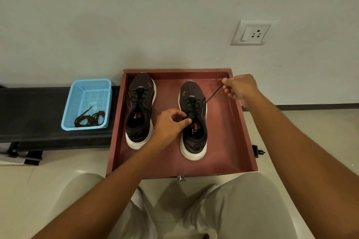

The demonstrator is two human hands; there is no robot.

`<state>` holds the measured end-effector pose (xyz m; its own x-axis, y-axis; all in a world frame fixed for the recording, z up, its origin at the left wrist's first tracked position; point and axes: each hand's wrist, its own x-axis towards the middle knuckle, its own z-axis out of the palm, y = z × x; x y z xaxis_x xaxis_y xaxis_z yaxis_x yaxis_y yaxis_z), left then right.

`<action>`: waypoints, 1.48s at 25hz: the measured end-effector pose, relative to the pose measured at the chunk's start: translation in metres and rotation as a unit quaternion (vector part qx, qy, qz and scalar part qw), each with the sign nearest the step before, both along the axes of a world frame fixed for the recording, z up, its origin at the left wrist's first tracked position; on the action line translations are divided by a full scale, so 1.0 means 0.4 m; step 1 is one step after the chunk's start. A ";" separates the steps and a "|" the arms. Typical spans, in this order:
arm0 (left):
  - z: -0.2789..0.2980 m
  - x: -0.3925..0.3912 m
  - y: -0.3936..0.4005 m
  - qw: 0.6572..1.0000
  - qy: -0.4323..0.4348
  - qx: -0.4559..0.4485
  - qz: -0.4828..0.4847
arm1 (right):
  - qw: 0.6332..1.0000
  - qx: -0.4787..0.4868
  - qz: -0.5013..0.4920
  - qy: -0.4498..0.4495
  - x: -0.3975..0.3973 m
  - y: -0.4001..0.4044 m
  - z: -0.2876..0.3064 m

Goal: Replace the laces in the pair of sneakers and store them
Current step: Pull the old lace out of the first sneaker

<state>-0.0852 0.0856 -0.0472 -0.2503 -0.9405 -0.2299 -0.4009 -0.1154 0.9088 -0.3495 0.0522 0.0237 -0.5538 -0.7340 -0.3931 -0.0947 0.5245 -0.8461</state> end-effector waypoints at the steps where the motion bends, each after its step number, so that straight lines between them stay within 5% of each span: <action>1: 0.000 0.000 0.001 1.000 0.001 -0.001 -0.001 | 1.000 -0.008 -0.012 0.005 -0.017 -0.005 0.006; 15: 0.018 -0.012 -0.030 0.999 0.003 -0.038 -0.011 | 0.986 0.030 0.165 -0.003 0.111 0.107 -0.061; 22: 0.029 -0.036 -0.111 0.961 -0.161 -0.179 -0.135 | 0.981 0.016 0.192 0.028 0.159 0.161 -0.099; 27: 0.045 -0.045 -0.136 0.957 -0.169 -0.193 -0.137 | 0.971 0.013 0.234 0.040 0.155 0.172 -0.095; 32: 0.056 -0.031 -0.161 0.999 -0.007 -0.037 0.031 | 0.966 0.020 0.251 0.052 0.158 0.175 -0.100; 37: 0.092 -0.010 -0.199 0.964 0.155 0.127 0.178 | 0.965 0.027 0.253 0.068 0.167 0.176 -0.094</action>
